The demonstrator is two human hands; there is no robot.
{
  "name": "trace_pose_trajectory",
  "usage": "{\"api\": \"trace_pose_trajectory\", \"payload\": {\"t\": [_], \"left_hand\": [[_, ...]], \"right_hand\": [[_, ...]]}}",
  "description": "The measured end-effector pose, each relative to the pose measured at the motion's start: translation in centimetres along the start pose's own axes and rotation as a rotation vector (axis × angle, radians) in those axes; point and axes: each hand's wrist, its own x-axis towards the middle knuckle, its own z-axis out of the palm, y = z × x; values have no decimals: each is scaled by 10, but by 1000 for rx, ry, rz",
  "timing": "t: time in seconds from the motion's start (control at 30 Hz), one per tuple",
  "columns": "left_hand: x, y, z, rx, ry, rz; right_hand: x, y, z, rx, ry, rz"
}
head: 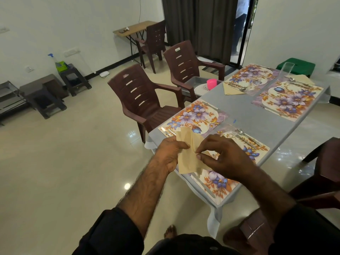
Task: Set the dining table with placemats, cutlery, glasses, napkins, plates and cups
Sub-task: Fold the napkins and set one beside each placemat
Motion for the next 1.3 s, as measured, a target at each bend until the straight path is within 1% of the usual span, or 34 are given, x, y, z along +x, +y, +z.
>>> {"api": "trace_pose_trajectory", "payload": {"t": [0.17,0.4,0.57,0.63,0.67,0.73,0.77,0.8,0.9,1.0,1.1,1.2,1.3], "left_hand": [[6,2,3,-42,36,-24],[1,8,6,-49,38,-16],[-1,7,6,-46,-7,1],[-4,9,5,-36,-32,19],[-7,10,5,-32,-48,28],[-13,13,5,-33,-90,51],[-16,15,5,-34,-113,63],[-18,15,4,-31,-127,74],[-22,17,4,1,-168,99],[-26,19,5,40,-195,108],[-27,16,3,77,-222,127],[-26,13,1,71,-233,112],[-30,11,2,-29,-224,61]], "right_hand": [[-1,0,13,-140,-5,-59],[0,-2,14,-200,-65,-107],[-1,-3,11,-218,-122,-138],[-4,-4,8,-128,-107,-89],[-6,-4,6,-41,-53,-28],[-3,-2,0,105,117,121],[0,-1,-3,148,172,211],[3,1,-6,199,182,298],[7,6,-12,470,73,471],[4,9,-15,657,29,513],[3,8,-15,704,-18,526],[1,5,-12,677,-64,547],[0,2,-10,699,-6,556]]}}
